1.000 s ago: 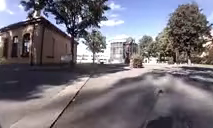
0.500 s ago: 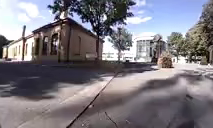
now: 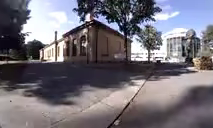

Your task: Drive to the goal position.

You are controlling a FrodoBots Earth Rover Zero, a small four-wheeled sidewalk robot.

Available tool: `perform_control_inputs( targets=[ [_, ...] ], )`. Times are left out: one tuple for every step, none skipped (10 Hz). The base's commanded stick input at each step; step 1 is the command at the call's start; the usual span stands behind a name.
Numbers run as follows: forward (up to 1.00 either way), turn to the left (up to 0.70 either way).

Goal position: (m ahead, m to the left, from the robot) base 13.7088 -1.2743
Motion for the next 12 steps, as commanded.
perform_control_inputs(
  targets=[
    [0.70, 0.00],
    [0.70, 0.00],
    [0.70, 0.00],
    [0.70, 0.00],
    [0.70, 0.00],
    [0.70, 0.00],
    [0.70, 0.00],
    [0.70, 0.00],
    [0.70, 0.14],
    [0.70, 0.33],
    [0.70, 0.35],
    [0.70, 0.35]
  ],
)
